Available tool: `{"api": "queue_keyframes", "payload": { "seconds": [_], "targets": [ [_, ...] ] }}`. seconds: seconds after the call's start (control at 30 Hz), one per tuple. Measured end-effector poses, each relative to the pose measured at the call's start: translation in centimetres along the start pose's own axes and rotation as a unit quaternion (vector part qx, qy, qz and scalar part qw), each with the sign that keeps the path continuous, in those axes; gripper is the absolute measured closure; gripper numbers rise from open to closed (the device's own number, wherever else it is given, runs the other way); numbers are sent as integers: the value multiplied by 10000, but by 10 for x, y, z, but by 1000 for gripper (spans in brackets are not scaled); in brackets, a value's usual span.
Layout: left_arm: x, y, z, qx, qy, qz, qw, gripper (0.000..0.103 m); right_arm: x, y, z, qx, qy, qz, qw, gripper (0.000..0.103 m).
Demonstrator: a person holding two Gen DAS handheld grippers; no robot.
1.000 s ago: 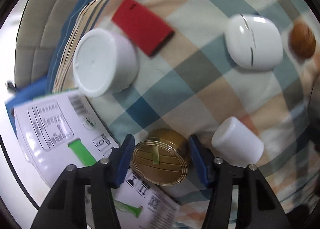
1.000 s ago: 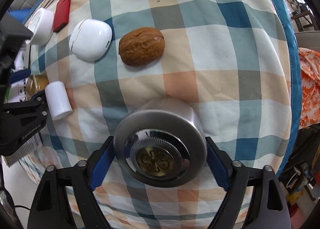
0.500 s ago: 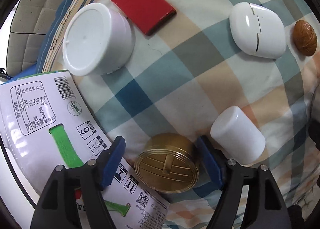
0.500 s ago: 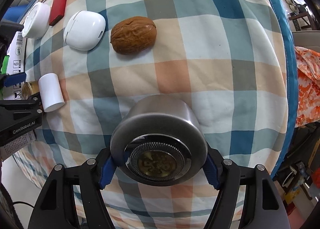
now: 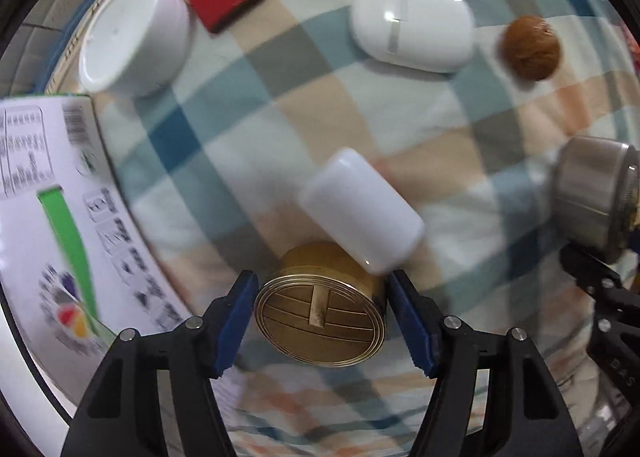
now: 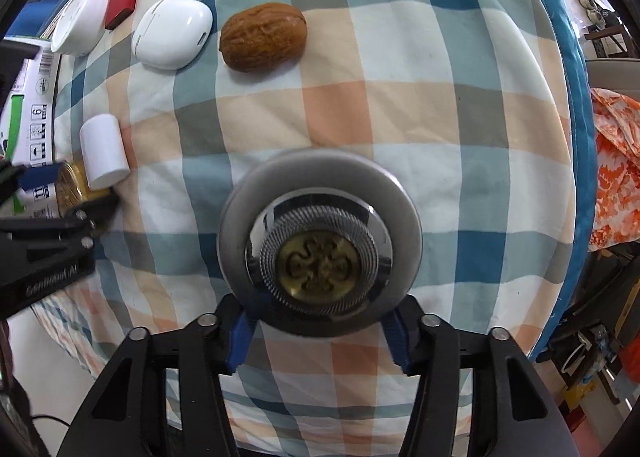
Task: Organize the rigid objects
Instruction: 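Close the left gripper on the gold round tin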
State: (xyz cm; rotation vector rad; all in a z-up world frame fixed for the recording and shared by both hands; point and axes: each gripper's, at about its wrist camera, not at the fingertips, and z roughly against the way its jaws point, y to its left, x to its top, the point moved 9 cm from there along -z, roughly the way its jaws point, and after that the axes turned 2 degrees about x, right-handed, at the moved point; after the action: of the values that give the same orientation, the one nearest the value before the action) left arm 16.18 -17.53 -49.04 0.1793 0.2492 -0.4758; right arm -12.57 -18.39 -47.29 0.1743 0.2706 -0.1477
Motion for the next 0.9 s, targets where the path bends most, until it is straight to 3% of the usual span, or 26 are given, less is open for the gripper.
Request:
{"api": "queue_keyframes", "payload": {
  "seconds": [0.13,0.2,0.27,0.37,0.5,0.53,0.6,0.73,0.9],
  "targets": [
    [-16,-4,-8,-232,-270,524,9980,37,-5,3,-1,174,-107,-55,9998,56],
    [-31,-8,-19,-547,-167,827,9949,37,-8,-2,3,342,-187,-216,9990,48],
    [-41,-14,-27,-701,-148,955,9928,33,-7,-11,12,517,-334,-408,9973,29],
    [-56,-25,-40,-745,-184,1129,9906,29,-6,-20,24,666,-516,-605,9946,22],
    [-77,-35,-48,-678,-325,1298,9887,29,4,-17,19,682,-474,-704,9941,22],
    [-84,-31,-46,-665,-344,1311,9885,30,20,-10,15,644,-471,-714,9942,22],
    [-99,-21,-52,-653,-424,1346,9878,39,36,-13,15,517,-509,-790,9942,21],
    [-120,-26,-57,-676,-448,1323,9879,40,34,-15,2,299,-188,-779,9963,24],
    [-122,-32,-59,-802,-471,1318,9869,39,30,-18,-3,274,-315,-825,9957,25]
  ]
}}
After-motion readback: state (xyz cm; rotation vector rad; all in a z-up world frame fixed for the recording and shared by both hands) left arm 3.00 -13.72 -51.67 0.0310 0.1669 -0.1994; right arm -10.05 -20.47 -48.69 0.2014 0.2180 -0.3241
